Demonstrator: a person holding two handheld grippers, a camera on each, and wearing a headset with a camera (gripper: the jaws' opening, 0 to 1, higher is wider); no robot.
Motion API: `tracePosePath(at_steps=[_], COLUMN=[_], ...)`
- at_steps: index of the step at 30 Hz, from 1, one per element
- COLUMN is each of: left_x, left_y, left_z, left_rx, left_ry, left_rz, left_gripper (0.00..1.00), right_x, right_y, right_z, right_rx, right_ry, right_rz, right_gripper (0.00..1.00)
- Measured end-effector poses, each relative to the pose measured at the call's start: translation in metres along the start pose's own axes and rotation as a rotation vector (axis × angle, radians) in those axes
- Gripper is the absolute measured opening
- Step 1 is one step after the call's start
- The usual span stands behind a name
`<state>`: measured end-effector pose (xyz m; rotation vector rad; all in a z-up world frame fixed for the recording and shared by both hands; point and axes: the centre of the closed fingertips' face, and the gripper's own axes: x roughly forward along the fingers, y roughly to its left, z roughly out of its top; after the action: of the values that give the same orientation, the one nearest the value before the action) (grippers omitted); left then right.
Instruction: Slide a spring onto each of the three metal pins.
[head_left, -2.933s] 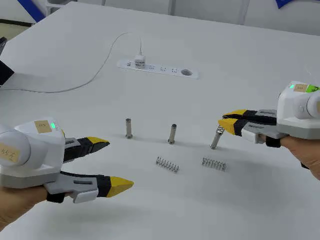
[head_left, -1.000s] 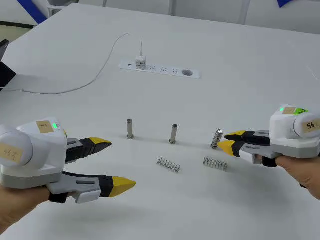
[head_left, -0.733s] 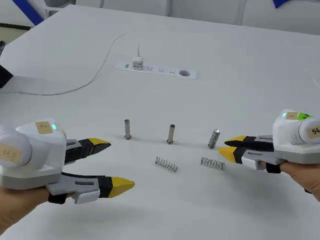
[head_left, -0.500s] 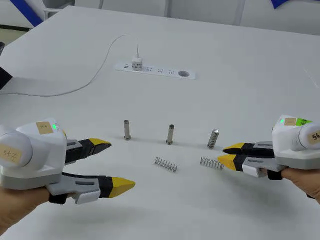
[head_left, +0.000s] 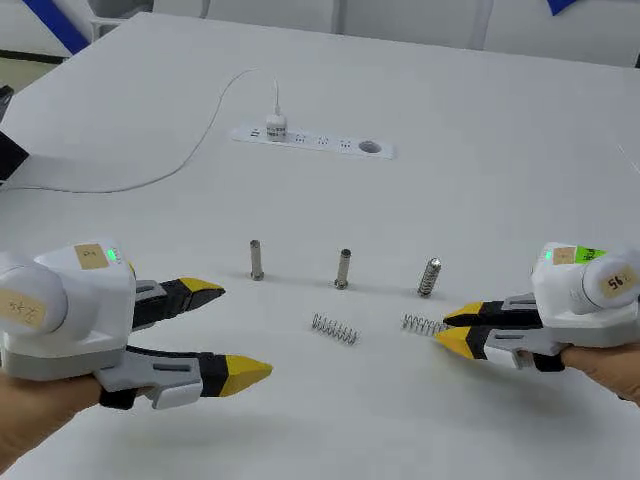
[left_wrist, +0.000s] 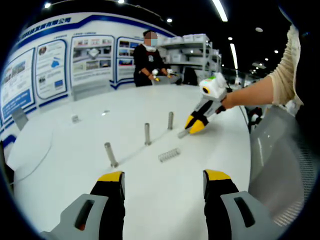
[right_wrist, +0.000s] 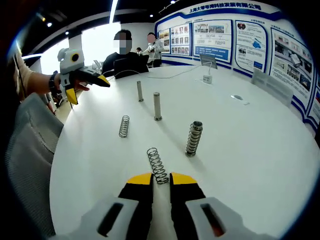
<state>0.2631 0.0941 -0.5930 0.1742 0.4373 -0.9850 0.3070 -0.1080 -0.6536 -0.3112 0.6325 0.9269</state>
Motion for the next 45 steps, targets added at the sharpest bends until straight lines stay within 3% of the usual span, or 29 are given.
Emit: tracePosePath(at_steps=[13,20,35,45], left_x=[0.0,0.006,0.056,0.071], left_y=[-0.001,-0.008,-0.035,-0.047], left_z=[0.001,0.006,0.023,0.026], left_rx=[0.003,0.014,0.104,0.166], left_ry=[0.005,0.002,0.007,0.022], left_rz=[-0.004,-0.026,-0.15,-0.202], left_gripper=[0.63,0.62,0.55,0.47], right_x=[0.0,-0.006,-0.019,-0.022], right_y=[0.003,0.012,0.039,0.064], right_z=[-0.001,0.007,0.034,0.055], right_rx=[-0.015,-0.034,-0.111,-0.183], right_ry=[0.023,0.02,0.014,0.006], right_rz=[0.007,0.021,0.074,0.139], right_gripper=[0.12,0.11,0.11,0.11])
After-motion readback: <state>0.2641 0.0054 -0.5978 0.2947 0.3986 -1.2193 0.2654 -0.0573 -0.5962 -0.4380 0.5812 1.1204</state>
